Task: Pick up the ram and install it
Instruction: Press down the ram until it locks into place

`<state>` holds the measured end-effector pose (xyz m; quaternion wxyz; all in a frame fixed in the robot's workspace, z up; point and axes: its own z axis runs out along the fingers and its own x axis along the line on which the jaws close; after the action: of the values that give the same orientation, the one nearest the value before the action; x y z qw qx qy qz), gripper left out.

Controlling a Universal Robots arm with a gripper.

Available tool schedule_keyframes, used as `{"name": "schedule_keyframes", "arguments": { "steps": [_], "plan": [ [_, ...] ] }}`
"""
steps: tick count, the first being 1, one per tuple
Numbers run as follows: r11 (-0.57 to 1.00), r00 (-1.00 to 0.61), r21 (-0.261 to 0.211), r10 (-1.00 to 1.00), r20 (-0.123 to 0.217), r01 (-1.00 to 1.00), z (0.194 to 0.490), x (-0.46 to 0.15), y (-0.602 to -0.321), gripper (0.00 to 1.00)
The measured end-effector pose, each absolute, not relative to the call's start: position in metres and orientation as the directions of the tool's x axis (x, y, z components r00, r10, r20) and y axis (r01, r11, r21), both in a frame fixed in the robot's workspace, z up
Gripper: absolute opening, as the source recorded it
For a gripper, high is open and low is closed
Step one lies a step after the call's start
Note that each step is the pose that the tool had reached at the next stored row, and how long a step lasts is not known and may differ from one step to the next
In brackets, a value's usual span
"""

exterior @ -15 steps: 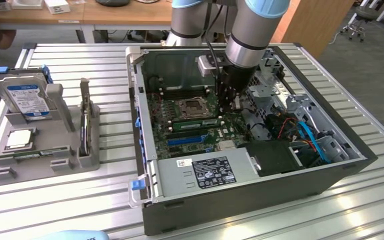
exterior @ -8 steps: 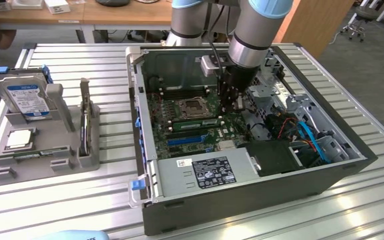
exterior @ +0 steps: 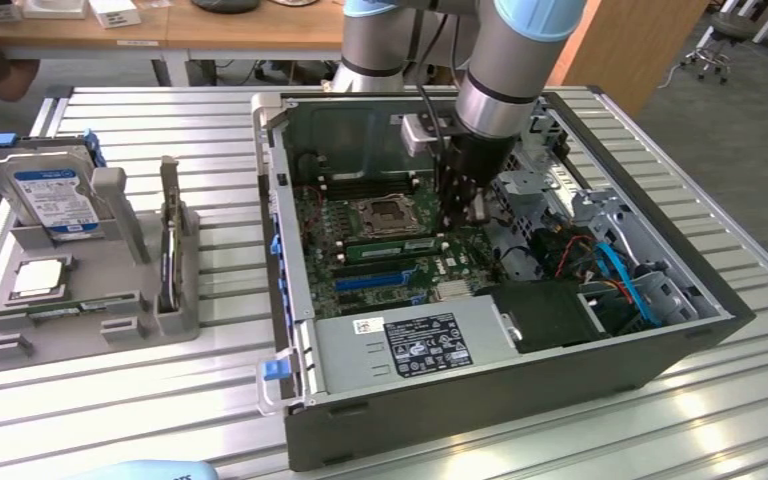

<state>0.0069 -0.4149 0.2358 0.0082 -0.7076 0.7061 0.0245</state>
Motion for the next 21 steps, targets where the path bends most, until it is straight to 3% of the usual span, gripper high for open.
{"name": "schedule_keyframes", "arguments": {
  "steps": [21],
  "plan": [
    [-0.003, 0.002, 0.023, -0.999, -0.046, -1.000, 0.2287, 0.0069, -0.4149, 0.10]
  ]
}}
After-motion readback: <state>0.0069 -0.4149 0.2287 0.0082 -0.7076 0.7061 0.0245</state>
